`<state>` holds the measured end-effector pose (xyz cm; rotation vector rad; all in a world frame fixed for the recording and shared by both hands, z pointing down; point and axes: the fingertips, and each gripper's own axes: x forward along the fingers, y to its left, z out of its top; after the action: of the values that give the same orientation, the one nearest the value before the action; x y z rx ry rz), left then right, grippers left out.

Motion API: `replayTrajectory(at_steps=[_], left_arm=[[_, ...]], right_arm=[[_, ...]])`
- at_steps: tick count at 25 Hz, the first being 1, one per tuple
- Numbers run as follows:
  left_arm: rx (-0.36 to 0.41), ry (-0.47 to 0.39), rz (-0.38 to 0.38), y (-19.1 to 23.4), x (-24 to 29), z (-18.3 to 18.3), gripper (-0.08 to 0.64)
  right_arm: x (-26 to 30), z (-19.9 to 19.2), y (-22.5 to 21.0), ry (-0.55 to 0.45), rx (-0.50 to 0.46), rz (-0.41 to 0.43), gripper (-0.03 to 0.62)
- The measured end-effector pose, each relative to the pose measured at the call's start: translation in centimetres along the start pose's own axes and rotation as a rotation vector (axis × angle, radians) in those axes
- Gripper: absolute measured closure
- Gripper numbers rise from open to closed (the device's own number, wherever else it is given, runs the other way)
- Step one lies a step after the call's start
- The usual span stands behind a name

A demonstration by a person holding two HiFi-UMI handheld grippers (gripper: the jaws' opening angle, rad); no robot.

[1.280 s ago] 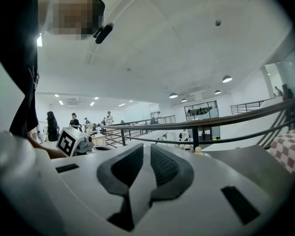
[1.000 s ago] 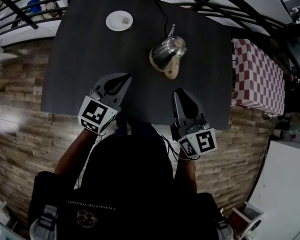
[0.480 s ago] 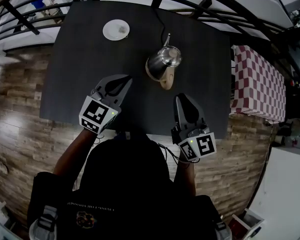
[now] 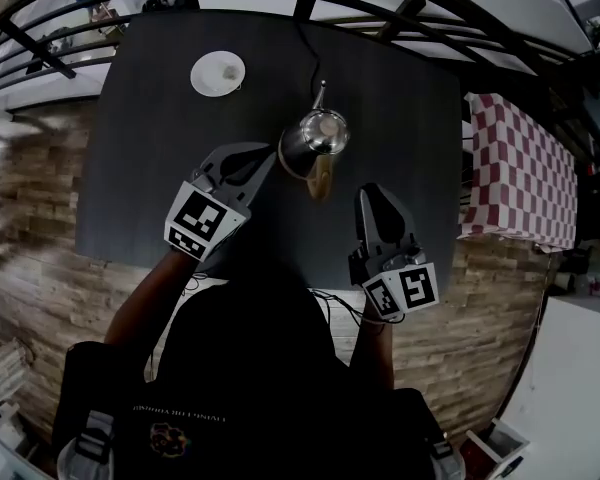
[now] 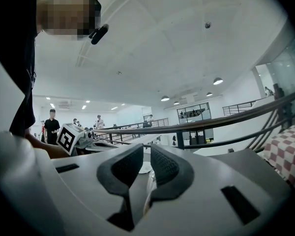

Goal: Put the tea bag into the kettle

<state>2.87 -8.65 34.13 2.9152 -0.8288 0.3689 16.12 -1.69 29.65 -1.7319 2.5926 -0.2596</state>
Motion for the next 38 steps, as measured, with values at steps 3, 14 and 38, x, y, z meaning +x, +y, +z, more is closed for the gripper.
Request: replayTrajectory(at_steps=[3,14,38], left_arm=[[0.005,0.013,-0.022,0.7,2.0,0.2,0.554],[0.033,0.138,-0.158,0.3,11.9,-1.5,0.353],[0.041,0.092,-0.088,1.4,8.6,-0.2,0.465]], right_arm=[[1.2,0.3,-1.5,0.003,-0.002,-0.008,0.538],[3.6,-1.7,-7.0,0.032,0.049,-0.033,0.54],[4.9,-0.6,-7.9,0.038,-0.006,-0.006,0.54]])
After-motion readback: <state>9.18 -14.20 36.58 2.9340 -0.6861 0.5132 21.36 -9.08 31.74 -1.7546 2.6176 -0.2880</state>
